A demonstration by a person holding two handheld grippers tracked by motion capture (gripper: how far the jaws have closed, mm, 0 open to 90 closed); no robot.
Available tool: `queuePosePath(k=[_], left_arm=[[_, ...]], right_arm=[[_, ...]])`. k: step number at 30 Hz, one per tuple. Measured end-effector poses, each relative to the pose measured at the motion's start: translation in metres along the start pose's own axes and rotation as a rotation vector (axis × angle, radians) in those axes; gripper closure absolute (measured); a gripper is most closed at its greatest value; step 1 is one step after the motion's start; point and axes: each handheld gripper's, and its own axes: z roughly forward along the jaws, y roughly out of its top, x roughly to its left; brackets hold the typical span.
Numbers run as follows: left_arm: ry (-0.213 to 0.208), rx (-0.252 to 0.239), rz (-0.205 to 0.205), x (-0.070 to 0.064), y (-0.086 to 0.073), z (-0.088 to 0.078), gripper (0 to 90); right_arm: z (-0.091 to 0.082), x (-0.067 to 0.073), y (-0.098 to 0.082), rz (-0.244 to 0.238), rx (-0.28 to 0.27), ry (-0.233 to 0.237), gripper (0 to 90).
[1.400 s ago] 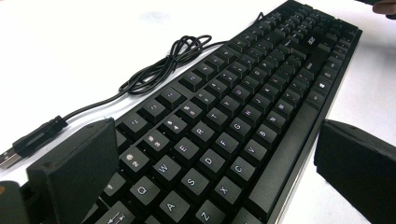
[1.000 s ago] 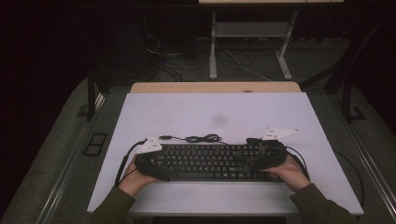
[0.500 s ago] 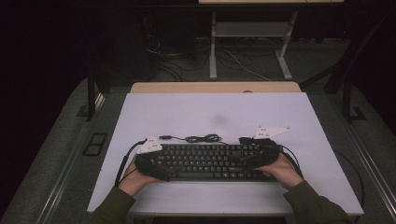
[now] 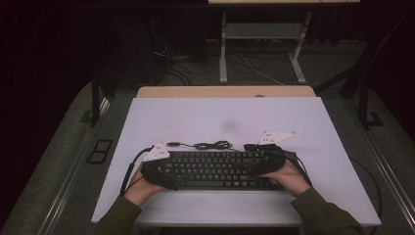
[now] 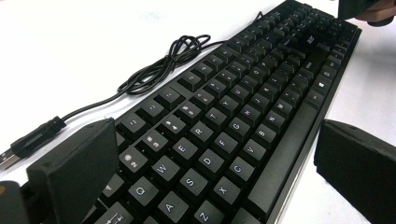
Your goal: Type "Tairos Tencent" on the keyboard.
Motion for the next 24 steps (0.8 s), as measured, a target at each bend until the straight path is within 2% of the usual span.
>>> queuePosePath(k=[6,7,8,10,13,15,16,17,21,24], left_arm=[[0.001,0.000,-0.002,0.0005,-0.0003,0.0002,0.0],[0.002,0.000,-0.002,0.0004,-0.0003,0.0001,0.0],[0.002,0.000,-0.001,0.0004,-0.0003,-0.0001,0.0],[0.001,0.000,-0.003,0.0003,-0.0004,0.0000,0.0],[0.002,0.000,-0.003,0.0004,-0.0004,0.0000,0.0],[0.002,0.000,-0.001,0.0006,-0.0004,-0.0005,0.0],[0.001,-0.001,-0.002,0.0007,-0.0004,-0.0006,0.0],[0.002,-0.001,-0.003,0.0008,-0.0005,-0.0005,0.0],[0.002,0.000,-0.002,0.0009,-0.0006,-0.0003,0.0],[0.002,0.001,-0.004,0.0007,-0.0006,-0.0001,0.0]], right_arm=[[0.0008,0.0019,-0.0021,-0.009,0.018,0.021,35.4],[0.0008,0.0019,-0.0021,-0.009,0.018,0.021,35.4],[0.0005,0.0024,-0.0027,-0.014,0.026,0.027,42.0],[0.0003,0.0026,-0.0030,-0.016,0.024,0.025,44.7],[-0.0003,0.0023,-0.0037,-0.019,0.026,0.033,54.7],[0.0001,0.0018,-0.0051,-0.017,0.046,0.037,65.6],[0.0001,0.0018,-0.0051,-0.017,0.046,0.037,65.6],[0.0004,0.0015,-0.0065,-0.022,0.058,0.047,73.0],[0.0013,0.0017,-0.0089,-0.018,0.083,0.055,81.2],[0.0014,0.0016,-0.0097,-0.024,0.090,0.058,83.7]])
